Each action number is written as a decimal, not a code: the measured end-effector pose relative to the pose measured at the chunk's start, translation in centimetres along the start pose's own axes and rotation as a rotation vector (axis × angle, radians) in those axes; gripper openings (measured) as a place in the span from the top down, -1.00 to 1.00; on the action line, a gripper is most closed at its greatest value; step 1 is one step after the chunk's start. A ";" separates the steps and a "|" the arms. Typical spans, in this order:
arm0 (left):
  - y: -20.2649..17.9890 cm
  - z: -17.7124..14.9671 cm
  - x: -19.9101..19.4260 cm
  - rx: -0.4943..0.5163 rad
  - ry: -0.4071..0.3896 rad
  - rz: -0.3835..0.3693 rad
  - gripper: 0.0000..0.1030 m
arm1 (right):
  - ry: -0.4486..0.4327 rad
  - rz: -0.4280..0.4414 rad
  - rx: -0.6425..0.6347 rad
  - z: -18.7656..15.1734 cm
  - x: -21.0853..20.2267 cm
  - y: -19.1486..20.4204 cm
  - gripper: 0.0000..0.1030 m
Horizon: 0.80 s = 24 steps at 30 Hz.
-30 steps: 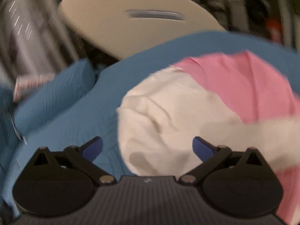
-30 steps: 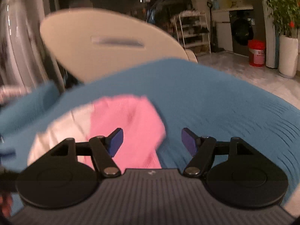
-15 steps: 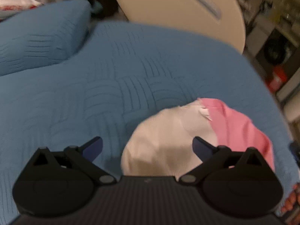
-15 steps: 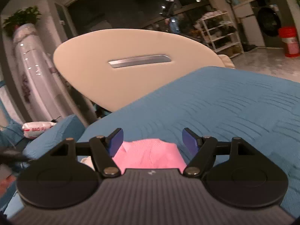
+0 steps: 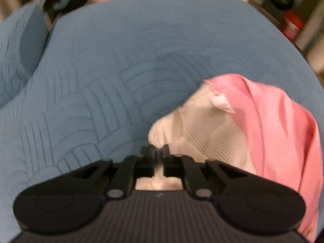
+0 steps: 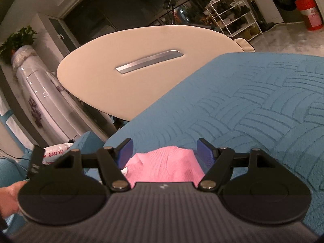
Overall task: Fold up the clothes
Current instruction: 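Grasp the white edge with the left gripper while the right gripper grasps the pink edge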
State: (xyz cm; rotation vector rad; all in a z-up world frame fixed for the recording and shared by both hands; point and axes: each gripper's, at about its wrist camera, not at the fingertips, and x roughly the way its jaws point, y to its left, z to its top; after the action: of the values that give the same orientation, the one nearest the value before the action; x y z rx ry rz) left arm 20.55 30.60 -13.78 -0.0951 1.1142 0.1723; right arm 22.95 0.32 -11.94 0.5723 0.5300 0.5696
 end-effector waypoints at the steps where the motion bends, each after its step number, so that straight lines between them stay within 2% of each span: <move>1: -0.4 -0.4 -0.9 0.018 -0.014 -0.008 0.87 | 0.001 0.002 -0.009 -0.2 -0.1 0.1 -0.42; 7: -2.9 -3.9 -7.3 0.130 -0.128 -0.041 0.87 | 0.040 0.035 -0.068 -0.1 0.2 1.1 -0.42; 9: -4.4 -6.4 -10.3 0.193 -0.185 -0.049 0.87 | 0.066 0.061 -0.072 -0.2 0.1 1.2 -0.42; 11: -5.6 -8.7 -12.0 0.239 -0.206 -0.056 0.87 | 0.101 0.098 -0.039 -0.4 -0.4 0.8 -0.42; 13: -7.8 -12.7 -14.2 0.303 -0.233 -0.058 0.87 | 0.164 0.176 0.111 -0.4 0.0 -0.3 -0.42; 16: -10.1 -18.1 -15.8 0.354 -0.251 -0.059 0.87 | 0.291 0.314 0.432 -1.6 1.5 -3.0 -0.42; 17: -10.5 -19.4 -15.8 0.357 -0.243 -0.066 0.87 | 0.322 0.335 0.514 -2.2 2.0 -3.6 -0.42; 19: -11.0 -21.3 -15.5 0.355 -0.228 -0.066 0.86 | 0.377 0.295 0.562 -3.2 2.6 -4.3 -0.42; 21: -11.2 -22.9 -15.4 0.327 -0.217 -0.059 0.86 | 0.401 0.231 0.534 -3.7 2.6 -4.2 -0.23; 22: -11.2 -23.4 -15.3 0.313 -0.219 -0.053 0.86 | 0.408 0.208 0.514 -3.8 2.5 -4.0 0.14; 23: -11.1 -23.7 -15.5 0.300 -0.223 -0.047 0.86 | 0.418 0.191 0.500 -3.9 2.3 -3.8 0.66; 24: -11.0 -23.8 -15.8 0.289 -0.233 -0.045 0.86 | 0.425 0.184 0.495 -3.9 2.1 -3.7 0.82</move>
State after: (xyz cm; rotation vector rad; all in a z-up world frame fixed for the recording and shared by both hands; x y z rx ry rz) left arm -5.18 14.54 -10.15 0.1541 0.8931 -0.0194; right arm 23.34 0.40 -17.71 0.9846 1.0430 0.7455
